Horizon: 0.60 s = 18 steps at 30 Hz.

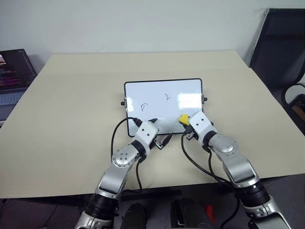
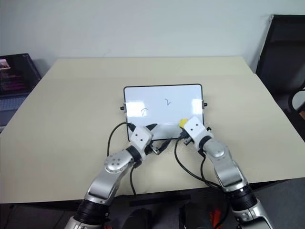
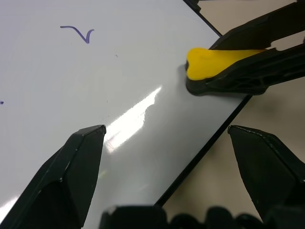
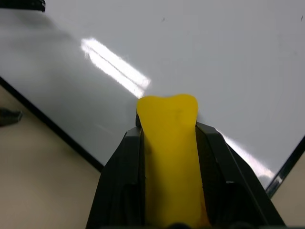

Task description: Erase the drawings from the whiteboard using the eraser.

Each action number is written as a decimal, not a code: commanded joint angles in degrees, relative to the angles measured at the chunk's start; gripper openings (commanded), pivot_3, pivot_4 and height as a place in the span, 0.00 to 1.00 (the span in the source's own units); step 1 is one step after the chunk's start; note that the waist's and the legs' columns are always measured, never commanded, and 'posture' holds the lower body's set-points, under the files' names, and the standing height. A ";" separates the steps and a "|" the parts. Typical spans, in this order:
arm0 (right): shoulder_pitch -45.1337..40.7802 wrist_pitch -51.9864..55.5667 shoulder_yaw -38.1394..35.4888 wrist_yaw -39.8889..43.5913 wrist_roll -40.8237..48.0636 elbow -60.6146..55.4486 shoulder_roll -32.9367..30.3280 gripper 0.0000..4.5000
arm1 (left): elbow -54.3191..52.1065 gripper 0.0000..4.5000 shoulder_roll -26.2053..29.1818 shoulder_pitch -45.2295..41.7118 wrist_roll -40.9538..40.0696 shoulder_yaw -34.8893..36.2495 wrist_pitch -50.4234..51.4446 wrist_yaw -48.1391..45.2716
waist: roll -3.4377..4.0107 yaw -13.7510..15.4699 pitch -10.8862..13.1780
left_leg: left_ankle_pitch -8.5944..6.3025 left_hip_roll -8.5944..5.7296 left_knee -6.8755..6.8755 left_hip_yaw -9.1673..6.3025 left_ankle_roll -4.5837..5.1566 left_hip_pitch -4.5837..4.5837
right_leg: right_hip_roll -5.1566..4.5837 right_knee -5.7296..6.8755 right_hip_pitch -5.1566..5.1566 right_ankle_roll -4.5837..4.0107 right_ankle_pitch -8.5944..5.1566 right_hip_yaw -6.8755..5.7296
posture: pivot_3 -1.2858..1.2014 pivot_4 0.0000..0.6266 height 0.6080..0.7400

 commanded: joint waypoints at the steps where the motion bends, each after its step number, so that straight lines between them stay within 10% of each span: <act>1: 2.67 2.45 -2.55 -0.16 -0.53 -0.21 -1.89 0.25 | -3.37 1.00 -0.03 0.08 -0.28 0.25 -0.48 0.16 | -0.01 0.00 0.00 | 0.00 0.00 0.01 0.00 0.00 0.00 | 0.00 0.00 0.02 0.00 0.00 0.01 | 0.52 0.24 1.00; 18: 5.11 -9.31 -12.28 -4.33 5.44 -2.14 3.18 0.25 | -2.62 1.00 -0.72 -0.95 -0.12 -0.81 -0.22 -0.41 | -0.01 -0.02 0.00 | -0.01 0.00 -0.02 0.00 -0.01 -0.13 | 0.00 -0.10 -0.08 0.01 0.00 0.00 | 0.52 0.24 1.00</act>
